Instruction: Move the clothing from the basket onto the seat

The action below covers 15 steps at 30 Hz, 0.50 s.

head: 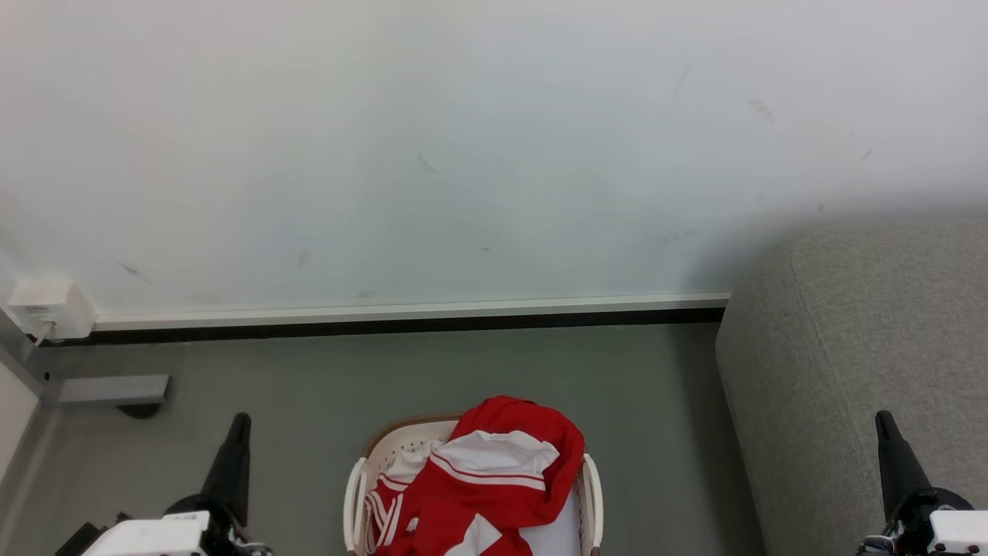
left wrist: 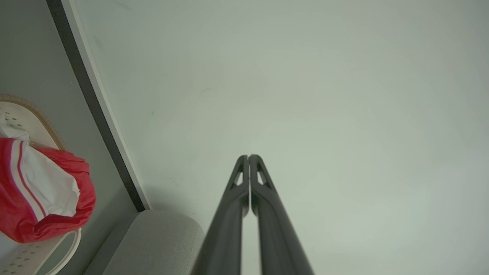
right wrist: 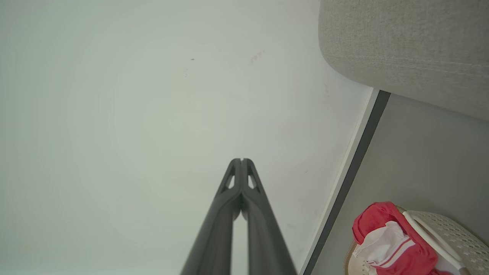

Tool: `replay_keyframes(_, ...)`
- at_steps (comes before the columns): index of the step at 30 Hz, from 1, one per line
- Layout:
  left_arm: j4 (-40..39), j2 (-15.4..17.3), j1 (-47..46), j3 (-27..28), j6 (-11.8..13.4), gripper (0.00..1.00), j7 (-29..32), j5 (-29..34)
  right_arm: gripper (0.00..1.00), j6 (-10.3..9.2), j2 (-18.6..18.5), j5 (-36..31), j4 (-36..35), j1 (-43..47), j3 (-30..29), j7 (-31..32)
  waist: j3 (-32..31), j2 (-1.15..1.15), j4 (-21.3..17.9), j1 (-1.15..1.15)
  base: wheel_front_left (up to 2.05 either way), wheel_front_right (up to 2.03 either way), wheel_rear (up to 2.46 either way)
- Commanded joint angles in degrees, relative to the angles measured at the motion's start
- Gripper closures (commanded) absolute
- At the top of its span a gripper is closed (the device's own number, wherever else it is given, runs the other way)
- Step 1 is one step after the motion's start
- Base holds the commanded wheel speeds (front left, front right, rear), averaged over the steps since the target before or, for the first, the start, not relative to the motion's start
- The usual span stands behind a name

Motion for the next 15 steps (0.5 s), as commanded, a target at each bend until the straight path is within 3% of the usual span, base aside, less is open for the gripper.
replay_keyframes(1,-0.19,0.12,-0.46,0.07,-0.25,1.00,0.18,-0.82,1.00,-0.13,-0.35,0.10,-0.25,-0.73,-0.20,0.13,0.00,0.00,0.00,0.00,0.00,0.00,0.00)
replay_keyframes(15,-0.19,0.12,-0.46,0.07,-0.26,1.00,0.18,-0.82,1.00,-0.13,-0.35,0.10,-0.25,-0.73,-0.20,0.13,0.00,0.00,0.00,0.00,0.00,0.00,0.00)
